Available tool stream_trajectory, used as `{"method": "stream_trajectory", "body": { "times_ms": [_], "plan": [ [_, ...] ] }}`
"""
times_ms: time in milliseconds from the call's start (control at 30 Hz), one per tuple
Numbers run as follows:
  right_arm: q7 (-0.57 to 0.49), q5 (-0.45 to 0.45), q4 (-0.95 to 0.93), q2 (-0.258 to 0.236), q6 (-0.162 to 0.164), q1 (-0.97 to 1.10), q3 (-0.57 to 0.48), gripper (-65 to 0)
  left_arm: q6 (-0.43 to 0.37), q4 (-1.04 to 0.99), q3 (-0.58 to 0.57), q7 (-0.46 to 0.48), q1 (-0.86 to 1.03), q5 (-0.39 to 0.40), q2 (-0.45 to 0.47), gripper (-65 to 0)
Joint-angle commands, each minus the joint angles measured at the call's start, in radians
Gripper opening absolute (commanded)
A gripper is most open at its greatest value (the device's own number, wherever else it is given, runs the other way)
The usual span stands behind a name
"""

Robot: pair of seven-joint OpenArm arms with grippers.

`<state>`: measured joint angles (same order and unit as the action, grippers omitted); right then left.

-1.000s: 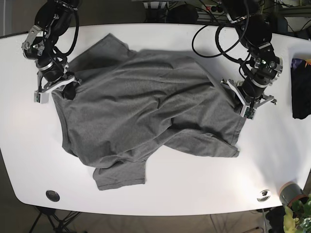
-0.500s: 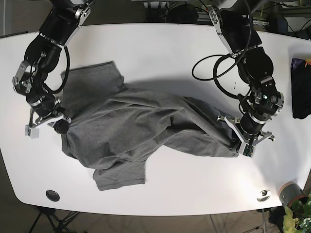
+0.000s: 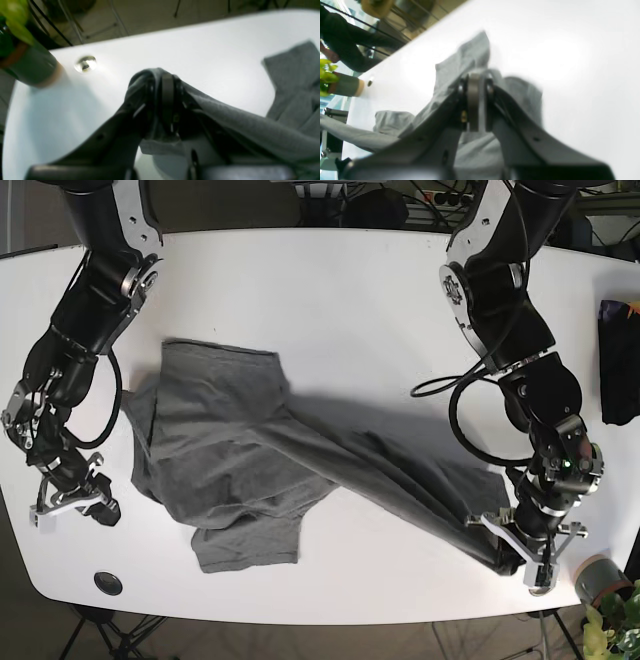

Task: Fold the T-shirt properly
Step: 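Sweep the left gripper along the shirt's side while the right holds, then regrasp the shirt's collar edge with the right gripper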

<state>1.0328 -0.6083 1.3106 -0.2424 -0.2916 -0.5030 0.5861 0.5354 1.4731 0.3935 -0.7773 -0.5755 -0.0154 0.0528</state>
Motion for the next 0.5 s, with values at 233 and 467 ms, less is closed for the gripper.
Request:
{"method": "stream_trajectory", "body": {
  "times_ms": [233, 467],
  "plan": [
    [-0.018, -0.020, 0.040, -0.045, -0.005, -0.004, -0.077, -61.5, 0.013, 0.021, -0.005, 0.029, -0.068, 0.016, 0.006, -65.0],
    [-0.012, -0.031, 0.197, 0.008, -0.005, 0.188, -0.079, -34.6, 0.018, 0.021, -0.005, 0.031, 0.030, 0.021, 0.026, -65.0]
  ]
}}
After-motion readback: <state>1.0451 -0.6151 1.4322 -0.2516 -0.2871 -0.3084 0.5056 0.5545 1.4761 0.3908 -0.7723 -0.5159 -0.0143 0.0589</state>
